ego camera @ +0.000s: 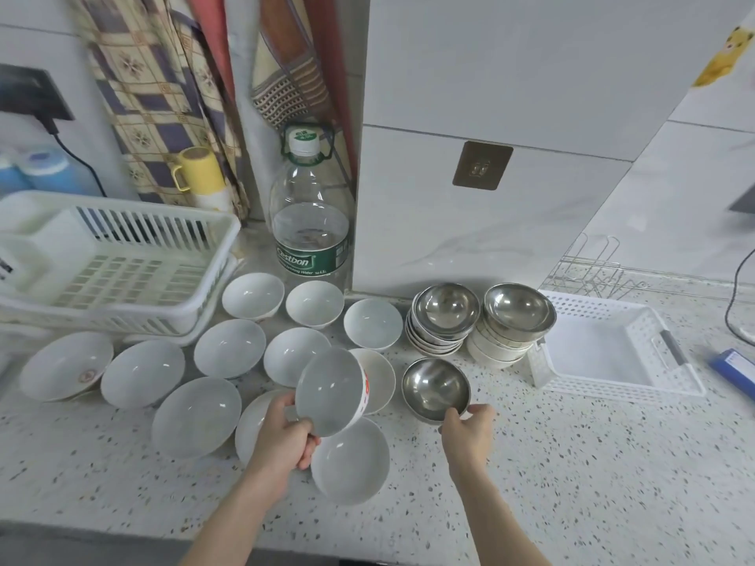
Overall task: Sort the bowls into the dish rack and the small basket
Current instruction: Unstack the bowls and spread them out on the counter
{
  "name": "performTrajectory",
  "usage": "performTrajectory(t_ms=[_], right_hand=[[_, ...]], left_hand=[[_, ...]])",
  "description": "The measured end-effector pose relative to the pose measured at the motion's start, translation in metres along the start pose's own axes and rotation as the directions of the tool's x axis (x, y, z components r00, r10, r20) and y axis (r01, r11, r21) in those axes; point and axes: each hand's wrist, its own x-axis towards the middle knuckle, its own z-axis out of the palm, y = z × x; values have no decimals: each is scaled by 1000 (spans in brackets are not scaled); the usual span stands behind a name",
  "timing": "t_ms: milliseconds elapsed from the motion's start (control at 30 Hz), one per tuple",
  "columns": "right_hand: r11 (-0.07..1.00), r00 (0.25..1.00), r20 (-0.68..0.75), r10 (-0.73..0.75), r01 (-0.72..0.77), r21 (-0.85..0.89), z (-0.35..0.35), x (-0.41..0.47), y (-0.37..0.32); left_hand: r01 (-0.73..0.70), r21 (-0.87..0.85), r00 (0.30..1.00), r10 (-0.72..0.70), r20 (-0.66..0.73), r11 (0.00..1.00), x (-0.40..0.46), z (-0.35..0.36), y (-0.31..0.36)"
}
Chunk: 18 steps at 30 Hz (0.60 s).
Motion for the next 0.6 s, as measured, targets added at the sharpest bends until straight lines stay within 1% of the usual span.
performTrajectory(t_ms=[133, 367, 500, 600], right_hand=[[1000, 1000, -6, -6, 6, -22, 5, 2, 0], [1000, 1000, 15, 11, -10, -10, 11, 4, 3], [998, 999, 36, 37, -38, 40, 9, 6, 5], [993, 996, 78, 51, -59, 104, 3, 3, 6]], left_hand=[[-12, 23, 1000, 12, 0, 1000, -4, -1, 1], [-34, 88, 999, 31, 32, 996, -7, -2, 4], [-44, 128, 998, 37, 60, 991, -12, 1, 4], [-68, 168, 994, 53, 91, 983, -18, 6, 3]])
